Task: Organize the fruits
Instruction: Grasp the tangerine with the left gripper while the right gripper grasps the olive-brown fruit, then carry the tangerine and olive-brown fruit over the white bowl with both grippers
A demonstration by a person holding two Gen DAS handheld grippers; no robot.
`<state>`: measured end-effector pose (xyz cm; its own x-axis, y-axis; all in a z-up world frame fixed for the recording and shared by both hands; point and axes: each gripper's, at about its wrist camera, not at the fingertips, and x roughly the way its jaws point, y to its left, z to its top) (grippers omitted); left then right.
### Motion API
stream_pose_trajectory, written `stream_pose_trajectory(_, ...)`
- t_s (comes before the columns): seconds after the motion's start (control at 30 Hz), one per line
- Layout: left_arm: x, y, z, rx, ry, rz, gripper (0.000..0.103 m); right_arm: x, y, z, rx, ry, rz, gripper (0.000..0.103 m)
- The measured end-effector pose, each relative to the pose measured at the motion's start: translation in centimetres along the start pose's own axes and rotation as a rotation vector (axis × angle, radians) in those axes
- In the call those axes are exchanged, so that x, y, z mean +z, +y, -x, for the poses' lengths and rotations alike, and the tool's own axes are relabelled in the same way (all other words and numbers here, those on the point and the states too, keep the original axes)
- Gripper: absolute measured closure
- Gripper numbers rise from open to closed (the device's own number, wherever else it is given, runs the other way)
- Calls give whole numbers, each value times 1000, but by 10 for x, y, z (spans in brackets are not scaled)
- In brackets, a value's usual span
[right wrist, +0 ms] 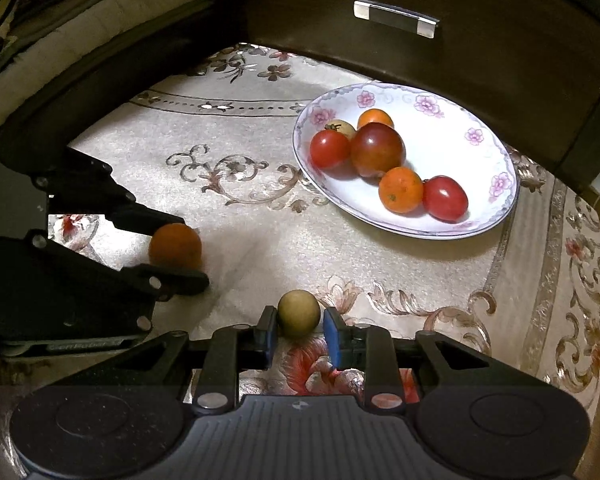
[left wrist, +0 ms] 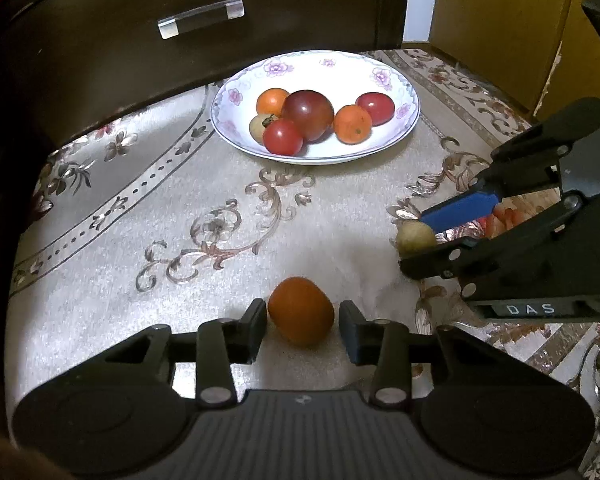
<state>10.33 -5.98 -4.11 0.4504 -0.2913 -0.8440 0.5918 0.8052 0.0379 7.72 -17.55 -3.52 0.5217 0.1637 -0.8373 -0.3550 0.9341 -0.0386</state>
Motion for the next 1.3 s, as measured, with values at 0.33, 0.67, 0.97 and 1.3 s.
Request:
stream_pose_trajectory(0.33, 6, -2, 3, 13, -24, 1, 63, 1, 3, 1, 1, -7, 2, 85)
stream_pose_trajectory(0.67, 17, -3, 9, 0, -59, -2, 63, 6, -4, 10, 5, -36, -37, 85)
stream_pose_trajectory(0.97, 52, 1, 13, 12, -137, 13, 63, 23, -22, 24, -18, -109, -97, 85)
stream_pose_trajectory(1.3, 93, 5, 0, 44, -188, 19, 64, 49, -54, 20, -85, -163, -156, 84)
